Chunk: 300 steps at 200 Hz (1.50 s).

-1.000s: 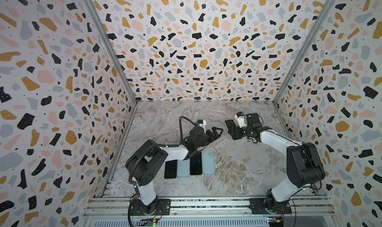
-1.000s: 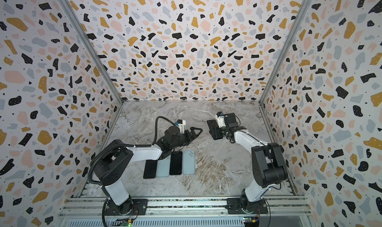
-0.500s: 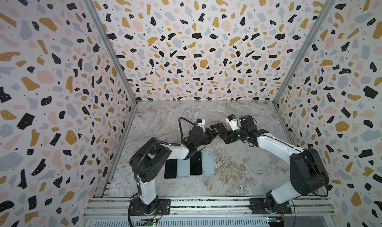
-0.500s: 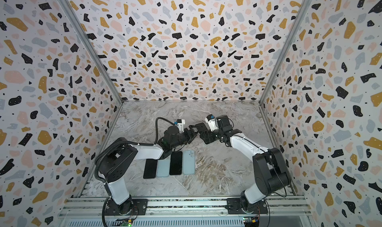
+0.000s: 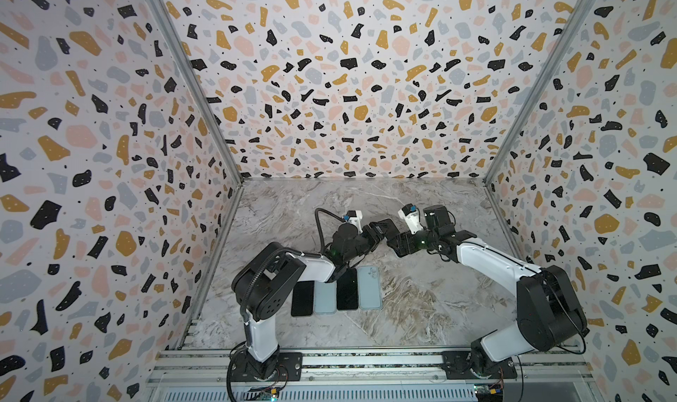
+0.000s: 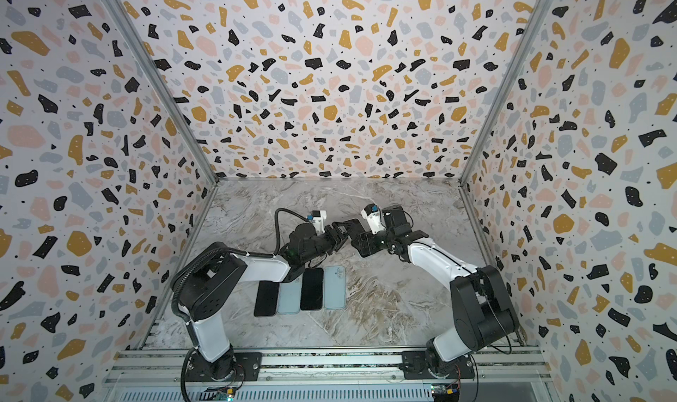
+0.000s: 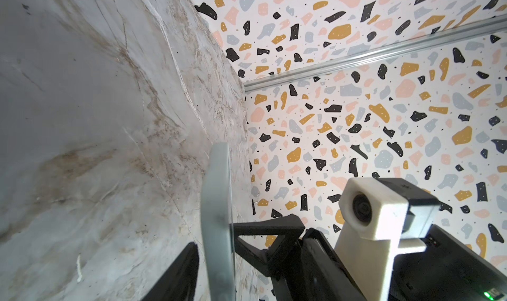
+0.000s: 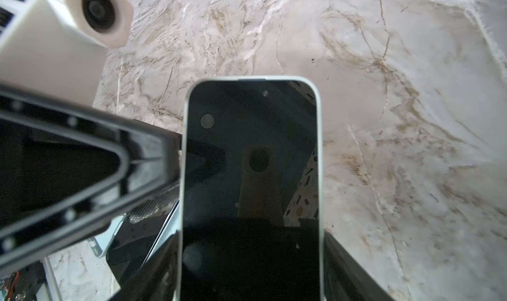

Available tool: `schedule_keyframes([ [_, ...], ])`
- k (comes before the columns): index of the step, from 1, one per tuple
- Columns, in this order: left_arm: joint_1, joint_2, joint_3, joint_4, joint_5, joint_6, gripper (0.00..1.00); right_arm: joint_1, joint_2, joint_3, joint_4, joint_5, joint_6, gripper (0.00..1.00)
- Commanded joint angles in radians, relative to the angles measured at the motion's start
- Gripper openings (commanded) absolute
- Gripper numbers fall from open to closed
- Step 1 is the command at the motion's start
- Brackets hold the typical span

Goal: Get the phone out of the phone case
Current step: 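Carry the dark phone toward the left gripper while left grips its edge, then open the right gripper and draw back while left holds the phone up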

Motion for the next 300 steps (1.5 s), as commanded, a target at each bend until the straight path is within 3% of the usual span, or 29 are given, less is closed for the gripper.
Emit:
schedule_keyframes([
  [1,0.007,0.014,-0.013,0.074,0.008,-0.005,0.57,0.012,-0.04,-0.001,0.037,-0.025,0.014,0.22],
  [61,0.01,0.015,-0.024,0.076,0.005,-0.005,0.36,0.017,-0.051,-0.012,0.034,-0.021,0.014,0.21],
  [186,0.012,-0.025,-0.05,0.073,0.002,0.005,0.04,0.022,-0.116,-0.049,0.038,-0.037,0.022,0.22],
  [195,0.014,-0.036,-0.055,0.074,0.002,0.005,0.02,0.022,-0.126,-0.051,0.038,-0.043,0.028,0.25],
  [215,0.022,-0.068,-0.074,0.085,0.0,0.007,0.0,0.024,-0.17,-0.063,0.045,-0.046,0.048,0.51],
  [242,0.039,-0.134,-0.109,0.103,-0.015,0.02,0.0,0.022,-0.285,-0.116,0.101,-0.063,0.108,0.73],
  [267,0.053,-0.202,-0.147,0.149,-0.03,0.025,0.0,0.013,-0.408,-0.158,0.12,-0.049,0.181,0.8],
  [300,0.062,-0.296,-0.186,0.211,-0.043,0.048,0.0,-0.012,-0.559,-0.216,0.174,-0.087,0.301,0.82],
])
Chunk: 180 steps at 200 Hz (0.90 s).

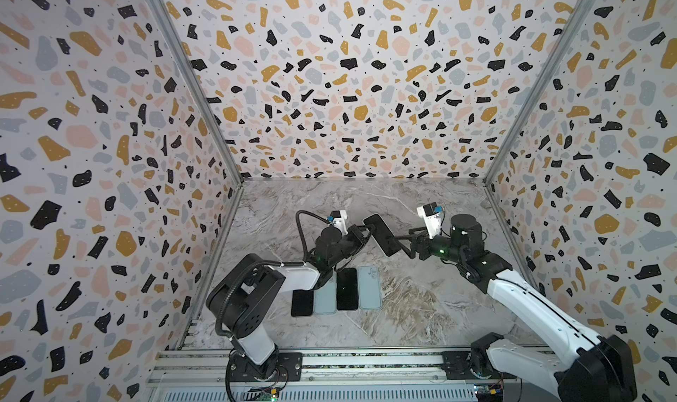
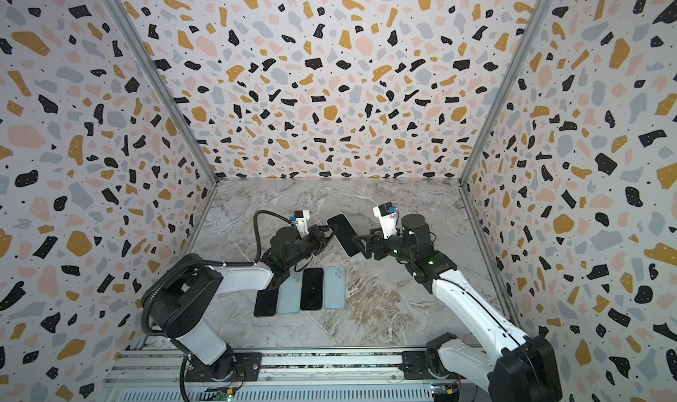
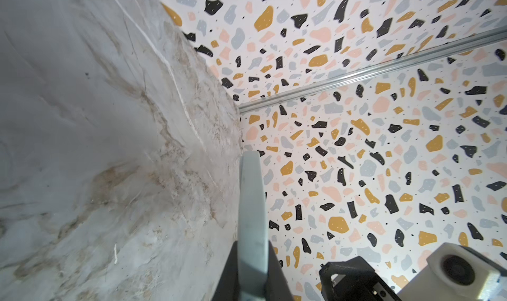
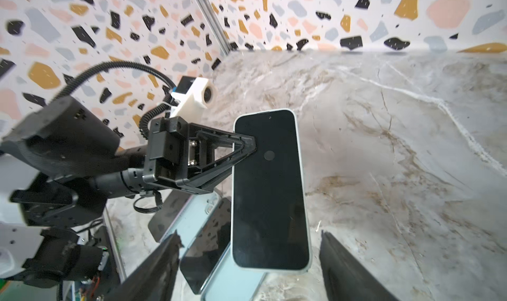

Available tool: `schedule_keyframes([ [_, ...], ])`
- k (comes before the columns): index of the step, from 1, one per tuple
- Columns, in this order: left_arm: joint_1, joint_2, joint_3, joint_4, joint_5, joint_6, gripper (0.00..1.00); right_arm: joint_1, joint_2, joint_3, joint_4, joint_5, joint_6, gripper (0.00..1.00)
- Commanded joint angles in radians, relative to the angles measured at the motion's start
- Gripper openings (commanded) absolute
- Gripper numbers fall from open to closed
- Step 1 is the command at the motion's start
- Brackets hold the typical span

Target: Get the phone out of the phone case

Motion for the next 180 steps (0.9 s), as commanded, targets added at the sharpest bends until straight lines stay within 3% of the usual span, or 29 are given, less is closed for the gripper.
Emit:
schedule_keyframes([
  [1,0.004,-0.086,-0.018,0.177,-0.014,0.03,0.0,-0.017,-0.086,-0.03,0.053,-0.036,0.113,0.82],
  [40,0.009,-0.249,-0.067,0.203,-0.036,0.084,0.0,-0.022,-0.258,-0.131,0.217,-0.144,0.262,0.83],
  [103,0.009,-0.55,-0.093,0.124,-0.047,0.175,0.0,-0.002,-0.364,-0.313,0.607,-0.34,0.475,0.82],
  [138,0.009,-0.655,-0.104,0.078,-0.057,0.184,0.0,0.103,-0.354,-0.369,0.791,-0.316,0.48,0.79],
  [180,0.0,-0.703,-0.133,0.102,-0.068,0.148,0.0,0.301,-0.285,-0.39,0.957,-0.178,0.377,0.73],
])
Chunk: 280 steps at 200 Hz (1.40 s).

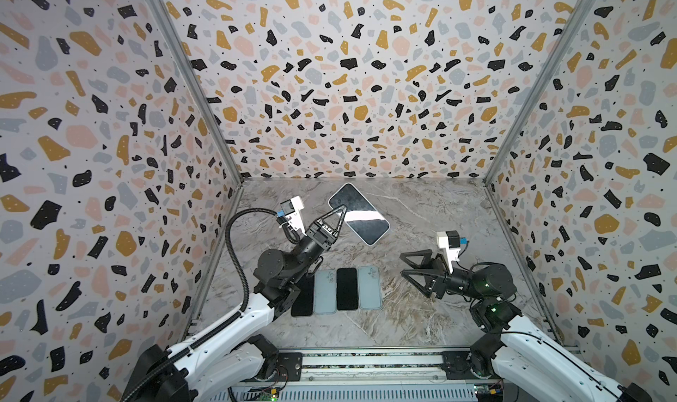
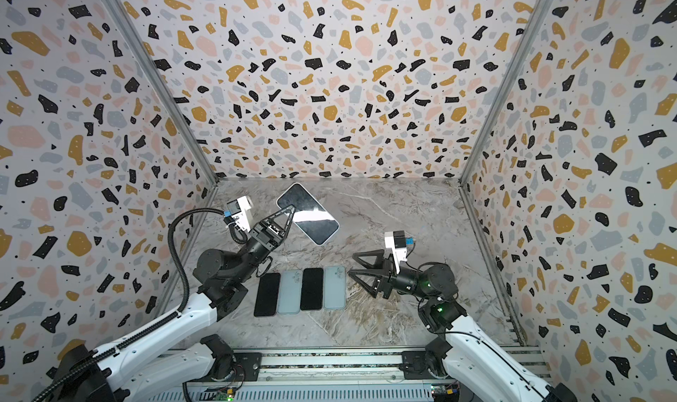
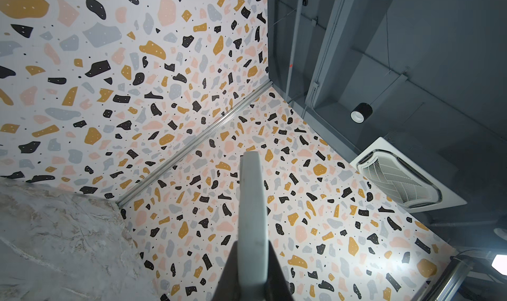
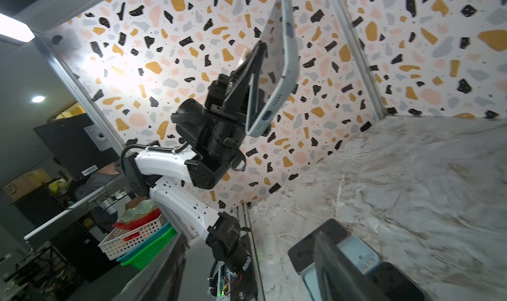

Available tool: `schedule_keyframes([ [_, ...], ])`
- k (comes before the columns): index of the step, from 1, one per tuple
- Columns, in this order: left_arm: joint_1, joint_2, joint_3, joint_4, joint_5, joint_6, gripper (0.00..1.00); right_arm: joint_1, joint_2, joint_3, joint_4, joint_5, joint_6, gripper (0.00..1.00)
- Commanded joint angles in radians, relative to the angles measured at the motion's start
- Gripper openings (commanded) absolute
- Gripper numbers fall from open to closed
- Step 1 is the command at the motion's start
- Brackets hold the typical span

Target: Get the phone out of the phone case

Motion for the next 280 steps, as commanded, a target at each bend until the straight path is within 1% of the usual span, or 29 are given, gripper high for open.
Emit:
schedule_keyframes([
  [1,-0.002,-0.028,-0.012,0.073,-0.019,-0.009,0.0,0.093,0.03,-0.003,0.185,0.083,-0.065,0.73],
  [16,-0.007,-0.035,-0.023,0.095,-0.024,-0.021,0.0,0.149,0.072,0.007,0.21,0.134,-0.107,0.71],
  [31,-0.011,-0.036,-0.025,0.109,-0.025,-0.029,0.0,0.177,0.127,0.026,0.238,0.143,-0.113,0.69],
  [48,-0.024,-0.036,-0.025,0.117,-0.028,-0.03,0.0,0.193,0.183,0.033,0.313,0.143,-0.097,0.67],
  [69,-0.036,-0.037,-0.026,0.133,-0.032,-0.031,0.0,0.199,0.23,0.052,0.322,0.149,-0.094,0.63],
  [90,-0.048,-0.036,-0.025,0.128,-0.035,-0.025,0.0,0.203,0.267,0.055,0.39,0.146,-0.078,0.62],
  [151,-0.083,-0.024,-0.029,0.146,-0.046,-0.015,0.0,0.204,0.318,0.106,0.387,0.16,-0.093,0.56],
  [189,-0.094,-0.022,-0.034,0.149,-0.05,-0.012,0.0,0.204,0.334,0.12,0.391,0.155,-0.087,0.46],
  [215,-0.1,-0.023,-0.038,0.152,-0.052,-0.012,0.0,0.204,0.341,0.125,0.399,0.151,-0.076,0.42],
  [280,-0.11,-0.022,-0.043,0.153,-0.056,-0.009,0.0,0.204,0.353,0.142,0.41,0.14,-0.061,0.36],
])
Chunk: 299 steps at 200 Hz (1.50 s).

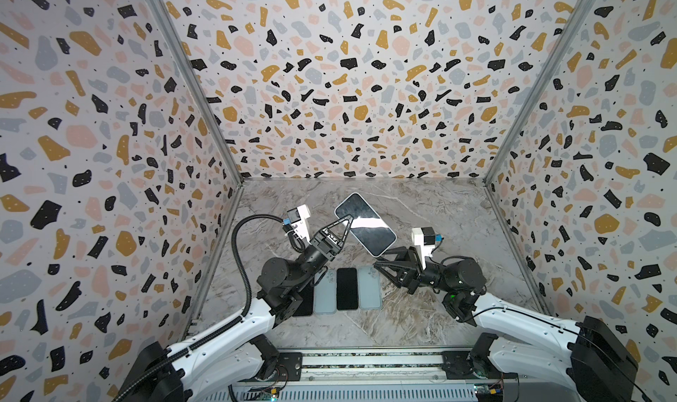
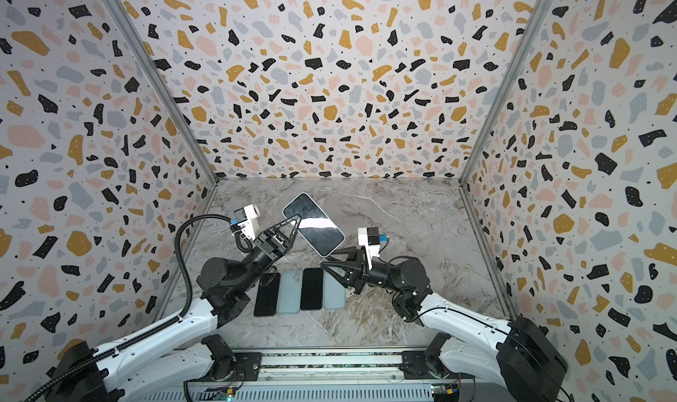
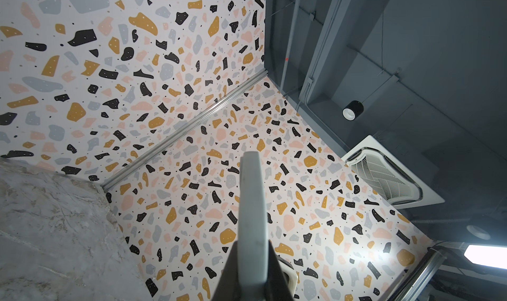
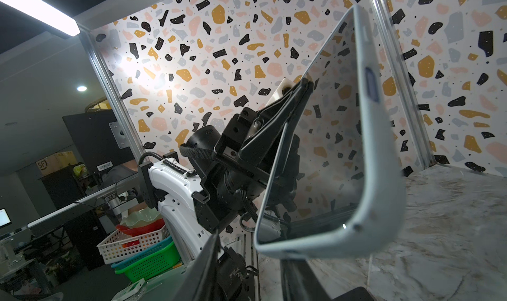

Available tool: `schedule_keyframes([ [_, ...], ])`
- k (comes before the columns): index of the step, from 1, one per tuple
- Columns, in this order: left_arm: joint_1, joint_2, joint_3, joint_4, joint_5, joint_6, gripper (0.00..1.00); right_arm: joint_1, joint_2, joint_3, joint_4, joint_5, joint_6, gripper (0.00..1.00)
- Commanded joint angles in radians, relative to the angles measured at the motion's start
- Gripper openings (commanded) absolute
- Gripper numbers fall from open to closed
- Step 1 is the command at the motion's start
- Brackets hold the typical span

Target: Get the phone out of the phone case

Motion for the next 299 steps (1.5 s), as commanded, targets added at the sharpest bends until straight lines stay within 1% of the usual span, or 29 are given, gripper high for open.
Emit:
schedule_keyframes([
  [1,-0.008,-0.011,-0.002,0.12,-0.008,0.016,0.0,0.003,-0.004,0.041,0.041,-0.014,0.009,0.36],
  [54,-0.009,-0.007,-0.003,0.125,-0.003,0.016,0.0,0.003,0.009,0.053,0.038,-0.019,0.015,0.3],
  [92,-0.011,-0.006,-0.006,0.125,-0.005,0.016,0.0,0.003,0.023,0.066,0.035,-0.019,0.02,0.24],
  [118,-0.012,-0.005,-0.005,0.124,0.0,0.014,0.0,0.001,0.029,0.069,0.037,-0.022,0.022,0.17],
  [149,-0.012,-0.003,-0.002,0.106,-0.003,0.013,0.0,0.002,0.026,0.065,0.033,-0.023,0.01,0.04],
  [176,-0.012,-0.004,0.011,0.067,-0.005,0.007,0.0,0.001,0.009,0.051,0.01,-0.026,-0.022,0.0],
  [206,-0.012,0.004,0.048,-0.028,-0.001,-0.004,0.0,0.002,-0.024,0.065,-0.097,-0.053,-0.109,0.0],
  [251,-0.012,0.024,0.099,-0.152,0.037,-0.033,0.0,0.002,-0.088,0.114,-0.362,-0.057,-0.332,0.0],
  [281,-0.016,0.026,0.107,-0.187,0.055,-0.04,0.0,0.002,-0.107,0.176,-0.519,-0.028,-0.456,0.0],
  [299,-0.019,0.024,0.109,-0.204,0.063,-0.043,0.0,-0.001,-0.109,0.209,-0.594,-0.009,-0.505,0.0],
])
